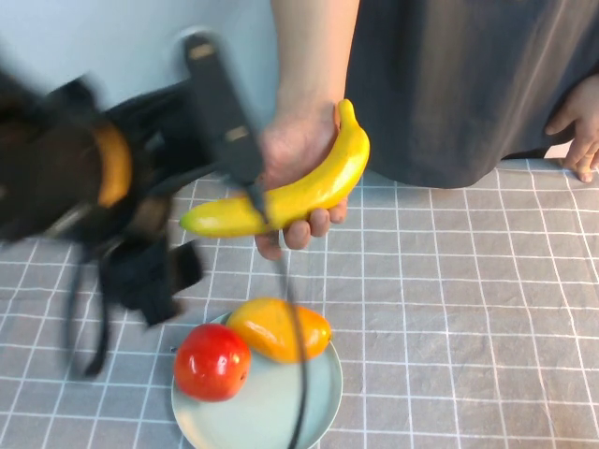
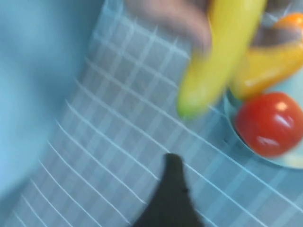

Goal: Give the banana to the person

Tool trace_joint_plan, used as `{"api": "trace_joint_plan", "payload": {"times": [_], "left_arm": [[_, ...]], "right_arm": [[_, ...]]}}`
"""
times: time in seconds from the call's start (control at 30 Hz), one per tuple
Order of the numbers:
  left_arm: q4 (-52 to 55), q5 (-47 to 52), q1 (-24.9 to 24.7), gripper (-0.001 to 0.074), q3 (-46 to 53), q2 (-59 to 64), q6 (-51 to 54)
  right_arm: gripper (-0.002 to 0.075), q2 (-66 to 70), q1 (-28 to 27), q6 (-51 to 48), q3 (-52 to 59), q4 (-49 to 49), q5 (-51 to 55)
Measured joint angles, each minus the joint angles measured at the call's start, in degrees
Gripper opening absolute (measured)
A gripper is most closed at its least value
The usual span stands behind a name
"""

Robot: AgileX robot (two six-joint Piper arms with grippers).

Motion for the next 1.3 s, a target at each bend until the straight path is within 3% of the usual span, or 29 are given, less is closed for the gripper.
{"api": "trace_joint_plan", "payload": {"times": [0.07,0.17,0.2,0.3,0.53,0.67,1.0,1.17,1.3], "left_arm": [[0.0,0.1,0.2,0.0454,5.0,-5.1,-5.6],[0.0,0.3,0.6,0.0177,12.9,-12.2,-12.3],[0.0,0.3,0.6,0.0117,15.6,-14.7,-14.1],[-1.4,-1.3,0.6,0.0038,22.7,-22.3,-19.2],[-3.1,-9.9,0.6,0.0006,34.5,-42.9,-32.7],[-3.2,-9.5,0.6,0.0004,36.7,-50.8,-37.8],[1.4,-6.7,0.6,0.0004,36.9,-58.1,-42.4],[0.8,-26.7,2.5,0.0004,42.8,-58.6,-34.4],[-5.3,-46.4,11.4,0.0004,51.4,-58.6,-23.0]], "right_arm": [[-0.0007,0.0,0.0,0.0,0.0,0.0,0.0],[-0.0007,0.0,0.0,0.0,0.0,0.1,0.0],[-0.0007,0.0,0.0,0.0,0.0,0.1,0.0],[-0.0007,0.0,0.0,0.0,0.0,0.0,0.0],[-0.0007,0.0,0.0,0.0,0.0,0.0,0.0],[-0.0007,0.0,0.0,0.0,0.0,0.0,0.0],[-0.0007,0.0,0.0,0.0,0.0,0.0,0.0],[-0.0007,0.0,0.0,0.0,0.0,0.0,0.0],[-0.0007,0.0,0.0,0.0,0.0,0.0,0.0]]}}
